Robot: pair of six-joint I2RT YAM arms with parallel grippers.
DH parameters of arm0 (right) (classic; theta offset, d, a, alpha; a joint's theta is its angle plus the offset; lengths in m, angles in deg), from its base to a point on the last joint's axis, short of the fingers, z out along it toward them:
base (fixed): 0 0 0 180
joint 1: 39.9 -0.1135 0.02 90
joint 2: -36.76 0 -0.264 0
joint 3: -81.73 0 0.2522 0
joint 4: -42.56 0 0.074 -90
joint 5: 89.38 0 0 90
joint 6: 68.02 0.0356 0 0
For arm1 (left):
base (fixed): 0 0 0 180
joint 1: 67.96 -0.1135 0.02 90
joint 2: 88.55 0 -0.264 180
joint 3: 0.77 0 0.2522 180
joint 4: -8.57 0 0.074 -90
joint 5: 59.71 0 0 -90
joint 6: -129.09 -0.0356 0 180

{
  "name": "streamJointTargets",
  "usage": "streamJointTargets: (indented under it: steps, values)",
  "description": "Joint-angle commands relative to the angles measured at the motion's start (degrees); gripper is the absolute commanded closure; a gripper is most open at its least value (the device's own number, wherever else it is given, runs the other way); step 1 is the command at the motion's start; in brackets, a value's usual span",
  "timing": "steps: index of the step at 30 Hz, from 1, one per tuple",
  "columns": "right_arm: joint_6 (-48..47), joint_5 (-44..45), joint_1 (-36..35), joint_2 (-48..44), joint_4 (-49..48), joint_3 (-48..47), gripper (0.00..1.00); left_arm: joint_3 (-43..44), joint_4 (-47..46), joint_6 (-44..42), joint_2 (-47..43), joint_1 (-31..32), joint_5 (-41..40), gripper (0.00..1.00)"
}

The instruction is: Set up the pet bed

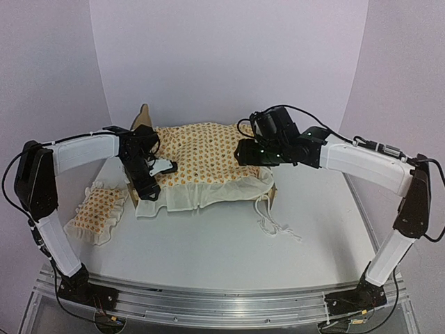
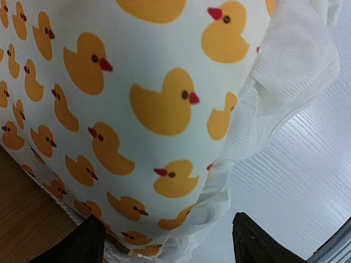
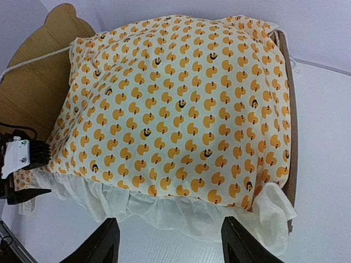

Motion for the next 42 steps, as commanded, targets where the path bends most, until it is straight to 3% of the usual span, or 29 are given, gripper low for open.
streamJointTargets:
  steps: [1,3,4,7,8,10,17,23,28,35,42]
  values:
    - [-0.4,-3.8,-1.5,-0.2,-5.4,0.5,0.37,0.1,-6.7,1.5,-0.7,0.1,-1.4,0.45]
    - [-1.2,-5.9,-2.1,1.2,-5.9,-1.0,0.37,2.4,-6.0,2.1,-0.4,0.0,0.7,0.7]
    - [-1.7,-7.1,-2.4,2.3,-5.9,-2.2,0.37,4.0,-4.9,2.7,-0.6,0.0,2.4,0.77]
    - [-3.8,-10.6,-3.7,5.3,-5.9,-5.6,0.37,7.8,-1.7,3.5,-1.2,0.0,7.0,0.82]
    - [-3.9,-11.2,-3.9,6.1,-6.0,-6.3,0.37,8.0,-1.3,3.2,-1.3,0.0,7.2,0.92]
    - [-3.7,-12.2,-4.1,7.5,-6.1,-7.5,0.37,7.5,-1.3,2.4,-1.5,0.1,6.9,1.0]
    - [-8.1,-23.4,-6.9,14.9,-10.0,-14.4,0.39,13.4,-4.4,3.9,-2.0,0.0,8.0,1.0]
    - [-15.9,-31.5,-12.7,19.8,-30.8,-9.9,0.42,21.4,-7.5,6.4,0.4,-1.0,9.3,1.0]
    - [-9.7,-25.7,-13.6,26.2,-40.2,-11.9,0.54,23.1,-8.7,7.9,1.6,-1.1,11.3,1.0]
    - [-4.3,-9.5,-12.9,36.2,-42.3,-19.5,0.55,23.5,-11.5,11.0,2.1,-1.1,13.7,1.0]
    - [1.0,-11.4,-9.1,44.0,-42.3,-28.3,0.57,23.8,-12.6,12.0,2.2,-1.1,14.8,1.0]
